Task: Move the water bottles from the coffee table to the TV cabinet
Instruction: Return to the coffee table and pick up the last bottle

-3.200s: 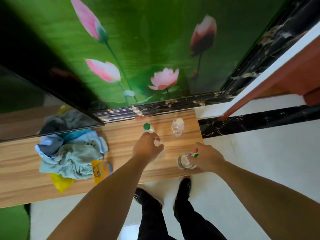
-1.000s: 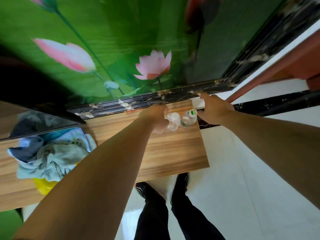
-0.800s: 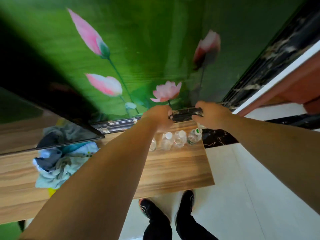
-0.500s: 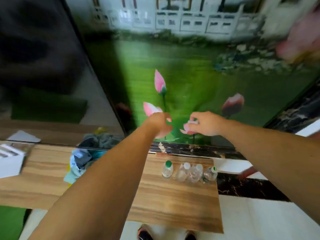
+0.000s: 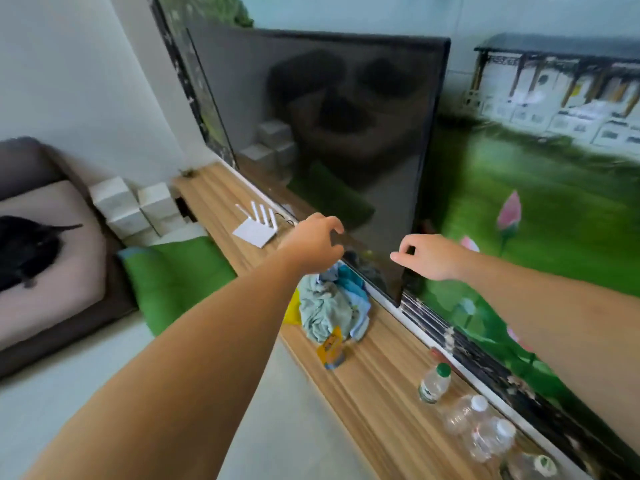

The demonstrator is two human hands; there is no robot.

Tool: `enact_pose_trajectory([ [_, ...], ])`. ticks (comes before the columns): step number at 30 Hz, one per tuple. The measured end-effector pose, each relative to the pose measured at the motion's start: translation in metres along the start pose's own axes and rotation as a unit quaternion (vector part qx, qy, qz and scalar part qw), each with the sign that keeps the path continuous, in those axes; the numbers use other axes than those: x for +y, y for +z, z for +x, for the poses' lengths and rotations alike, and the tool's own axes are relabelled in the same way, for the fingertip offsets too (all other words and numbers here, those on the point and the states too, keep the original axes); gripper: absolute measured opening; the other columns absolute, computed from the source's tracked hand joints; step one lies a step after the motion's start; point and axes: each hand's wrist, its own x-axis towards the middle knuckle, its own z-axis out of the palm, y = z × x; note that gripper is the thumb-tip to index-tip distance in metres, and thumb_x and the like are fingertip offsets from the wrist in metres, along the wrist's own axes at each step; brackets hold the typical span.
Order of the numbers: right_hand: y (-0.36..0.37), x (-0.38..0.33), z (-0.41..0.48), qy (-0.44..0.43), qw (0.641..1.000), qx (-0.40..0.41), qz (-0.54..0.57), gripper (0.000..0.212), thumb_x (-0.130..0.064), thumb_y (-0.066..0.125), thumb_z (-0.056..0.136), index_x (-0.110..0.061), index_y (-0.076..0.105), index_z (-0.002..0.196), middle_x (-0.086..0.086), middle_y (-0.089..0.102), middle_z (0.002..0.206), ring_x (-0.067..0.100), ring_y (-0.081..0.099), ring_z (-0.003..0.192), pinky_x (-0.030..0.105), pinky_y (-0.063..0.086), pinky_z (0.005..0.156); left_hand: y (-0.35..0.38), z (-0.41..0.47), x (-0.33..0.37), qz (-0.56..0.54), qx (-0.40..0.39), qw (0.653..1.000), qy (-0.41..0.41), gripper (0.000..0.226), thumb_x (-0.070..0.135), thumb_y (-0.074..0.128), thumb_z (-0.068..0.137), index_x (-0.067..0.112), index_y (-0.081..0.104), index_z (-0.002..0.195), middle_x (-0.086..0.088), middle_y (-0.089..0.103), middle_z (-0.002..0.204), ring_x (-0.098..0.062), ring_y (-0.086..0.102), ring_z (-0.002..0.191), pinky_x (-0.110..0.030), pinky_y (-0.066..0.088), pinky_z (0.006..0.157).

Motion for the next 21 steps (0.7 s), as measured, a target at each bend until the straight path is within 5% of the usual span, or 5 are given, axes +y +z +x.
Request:
enact_pose_trajectory([
  [4,0.012,-0.083,0.016,-0.083,0.996,-0.026,0.026,0.035,-0.059,0.050,0.085,-0.024,0.056,0.092,-0.005,0.062,0.078,0.019,0.059,0.077,0.037,0.048,0.067,-0.037,-0.072,-0.057,0.029,0.012,0.993,-0.112,0.041,0.026,0.056,0.080,0.025,0.055,0.120,-0.006,0.051,0.124,-0.028,0.053,0.111,-0.038,0.047,0.088],
  [10,0.057,-0.251,0.011,-0.249,0.967,-0.050,0.020,0.037,-0.045,0.057,0.086,-0.015,0.061,0.107,0.004,0.061,0.096,0.023,0.054,0.090,0.031,0.041,0.075,-0.087,-0.224,-0.132,0.053,0.073,0.953,-0.288,0.041,0.026,0.057,0.082,0.024,0.055,0.123,-0.006,0.049,0.127,-0.029,0.053,0.111,-0.040,0.048,0.091],
  [21,0.151,-0.526,-0.187,-0.544,0.827,-0.145,-0.007,0.046,-0.052,0.054,0.085,-0.020,0.054,0.118,0.006,0.057,0.112,0.023,0.054,0.096,0.034,0.044,0.081,-0.140,-0.558,-0.164,0.074,0.140,0.823,-0.546,0.038,0.031,0.059,0.083,0.029,0.053,0.120,-0.003,0.051,0.124,-0.024,0.053,0.107,-0.039,0.048,0.088],
])
